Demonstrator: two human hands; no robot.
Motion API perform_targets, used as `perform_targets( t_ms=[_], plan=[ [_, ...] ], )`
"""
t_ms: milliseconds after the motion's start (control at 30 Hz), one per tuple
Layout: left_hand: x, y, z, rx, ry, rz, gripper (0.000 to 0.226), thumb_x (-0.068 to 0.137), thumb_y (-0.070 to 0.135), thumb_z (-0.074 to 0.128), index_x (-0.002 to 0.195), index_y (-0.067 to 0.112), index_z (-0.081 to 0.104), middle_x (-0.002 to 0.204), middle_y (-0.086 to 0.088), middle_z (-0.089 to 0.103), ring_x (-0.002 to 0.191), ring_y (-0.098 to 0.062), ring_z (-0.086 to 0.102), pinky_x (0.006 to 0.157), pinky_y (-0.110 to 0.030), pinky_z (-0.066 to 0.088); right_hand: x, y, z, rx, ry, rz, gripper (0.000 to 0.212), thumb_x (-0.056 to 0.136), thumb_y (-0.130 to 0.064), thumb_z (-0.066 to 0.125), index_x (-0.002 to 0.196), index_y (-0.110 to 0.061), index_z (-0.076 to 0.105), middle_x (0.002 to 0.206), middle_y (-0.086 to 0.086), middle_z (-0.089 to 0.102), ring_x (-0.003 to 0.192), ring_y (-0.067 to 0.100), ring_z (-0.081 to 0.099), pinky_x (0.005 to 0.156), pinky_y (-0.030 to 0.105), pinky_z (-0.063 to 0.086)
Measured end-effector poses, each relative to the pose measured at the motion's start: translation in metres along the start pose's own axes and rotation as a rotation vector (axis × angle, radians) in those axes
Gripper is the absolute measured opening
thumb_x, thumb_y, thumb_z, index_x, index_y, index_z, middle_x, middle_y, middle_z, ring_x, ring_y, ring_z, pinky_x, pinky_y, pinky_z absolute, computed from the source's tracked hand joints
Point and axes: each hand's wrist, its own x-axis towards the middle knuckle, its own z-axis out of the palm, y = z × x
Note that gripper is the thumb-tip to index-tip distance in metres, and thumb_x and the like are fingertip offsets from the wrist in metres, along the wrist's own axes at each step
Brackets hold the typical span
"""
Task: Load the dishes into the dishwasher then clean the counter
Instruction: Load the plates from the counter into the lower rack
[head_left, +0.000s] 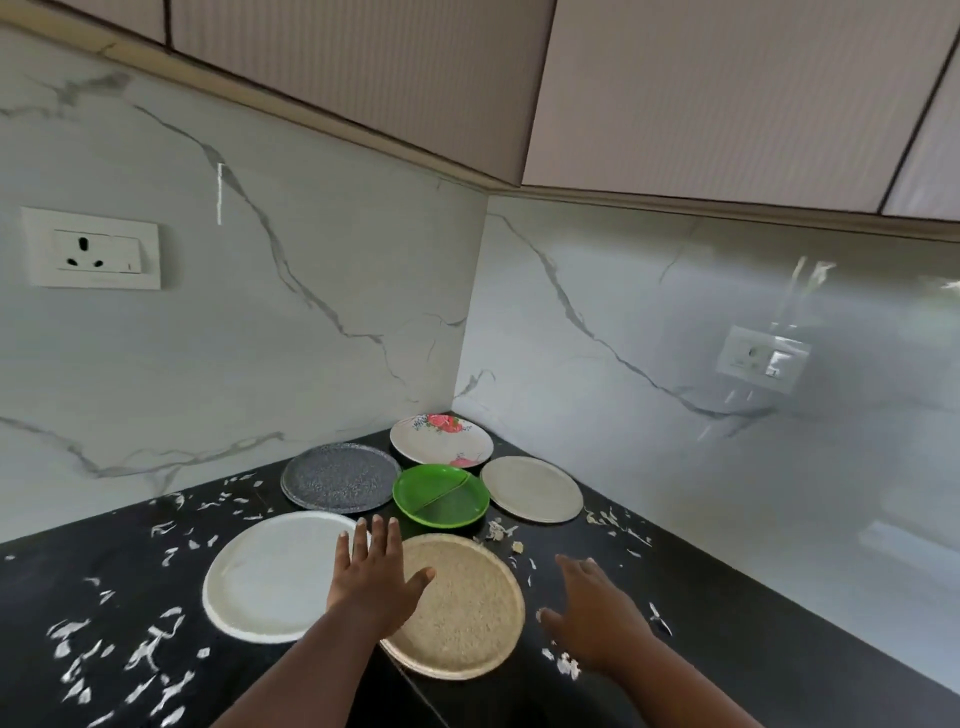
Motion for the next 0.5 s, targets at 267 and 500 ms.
perform_targets(
  t_ms=[267,500],
  plan=[
    [0.074,-0.015,0.018,0.114,-0.087,0.129,0.085,0.095,0.066,0.021,0.154,0.011,-0.007,0.162,-0.011,-0.006,0.148,-0.028,-0.015,0.116,-0.050,-0.014,0.077,-0.039,0.025,0.006,-0.094,0.039,0.077,0.091,-0.042,0.054,0.155,-0.019,0.017,0.161,0.002,0.022,0.150,0.021,0.010,0.117,0.040,0.024],
    [0.102,-0.019,0.030,0.113,0.044,0.181,0.063,0.094,0.059,0.039,0.139,0.015,0.040,0.144,-0.006,0.037,0.140,-0.026,0.026,0.119,-0.047,0.006,0.134,-0.063,0.040,0.038,-0.086,0.066,0.061,0.091,-0.043,0.053,0.146,-0.023,0.034,0.144,0.004,0.046,0.133,0.024,0.041,0.103,0.038,0.040]
  ],
)
